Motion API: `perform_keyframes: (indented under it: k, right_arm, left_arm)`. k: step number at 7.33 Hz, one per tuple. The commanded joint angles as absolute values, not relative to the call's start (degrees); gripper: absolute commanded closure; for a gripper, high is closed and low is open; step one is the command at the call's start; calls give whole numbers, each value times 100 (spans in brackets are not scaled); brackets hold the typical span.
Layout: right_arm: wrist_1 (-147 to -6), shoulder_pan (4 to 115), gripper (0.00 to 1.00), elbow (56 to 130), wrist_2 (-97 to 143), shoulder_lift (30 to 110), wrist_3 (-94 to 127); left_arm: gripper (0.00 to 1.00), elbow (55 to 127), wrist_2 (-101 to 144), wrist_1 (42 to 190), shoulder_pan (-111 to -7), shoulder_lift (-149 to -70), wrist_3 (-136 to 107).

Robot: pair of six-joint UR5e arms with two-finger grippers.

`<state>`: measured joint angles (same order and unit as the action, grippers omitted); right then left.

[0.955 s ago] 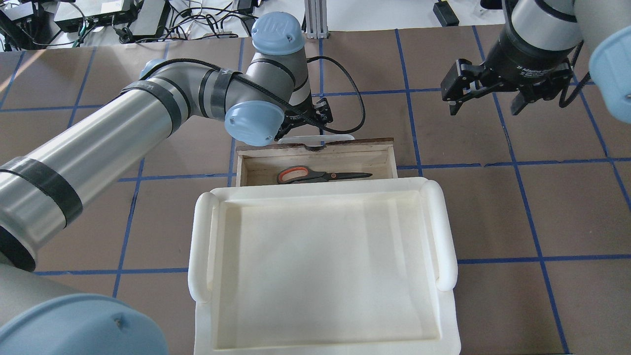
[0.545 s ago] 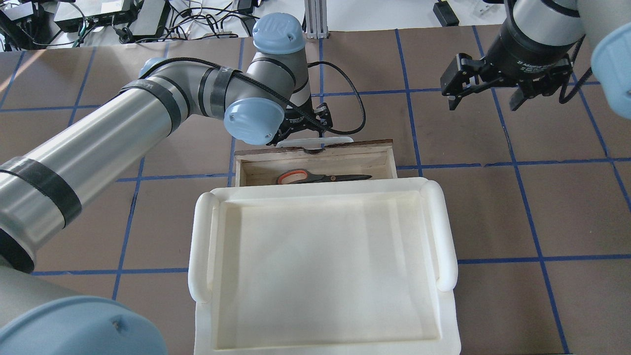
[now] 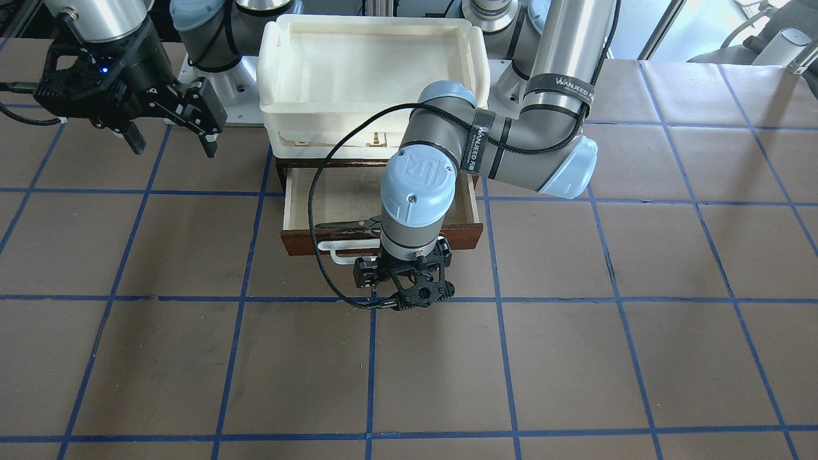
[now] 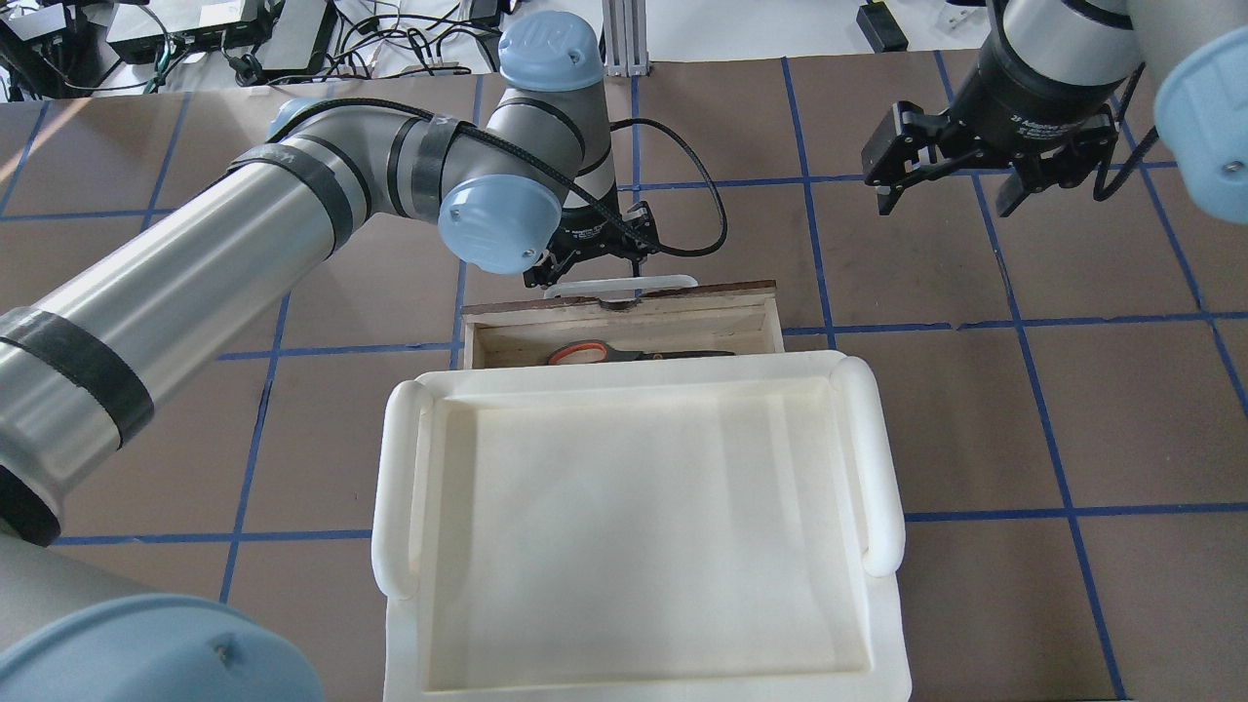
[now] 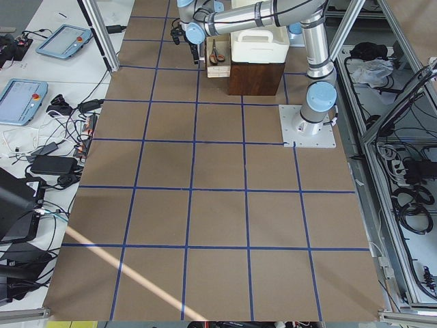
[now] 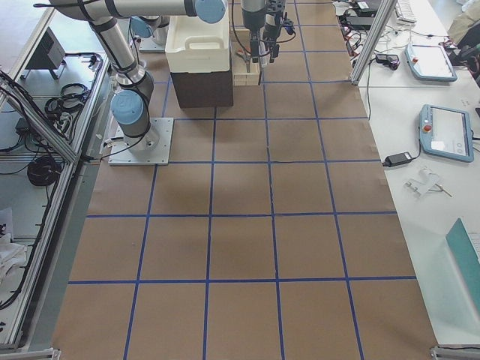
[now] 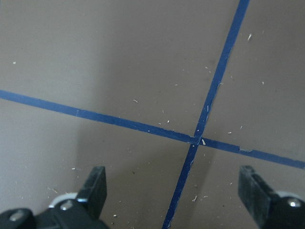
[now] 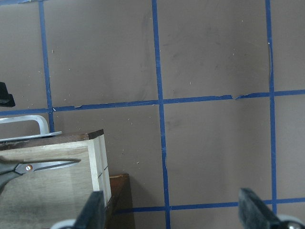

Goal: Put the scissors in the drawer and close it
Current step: 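Push the drawer closed toward the box with the left gripper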

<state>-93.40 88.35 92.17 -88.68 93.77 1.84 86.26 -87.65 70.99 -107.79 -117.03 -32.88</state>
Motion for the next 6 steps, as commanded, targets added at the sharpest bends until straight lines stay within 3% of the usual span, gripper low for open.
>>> perform_keyframes:
  k: [1,6]
  right_arm:
    - [-9316,8877,0,9202,-8895,9317,193]
    - [-9316,9088,0,9202,-8921,9290,202]
  left_arm:
    - [0,8622,-8763,7399,-10784,-11672,-3287]
    - [0,8622,-8640,7839,-10802,-11549,-3287]
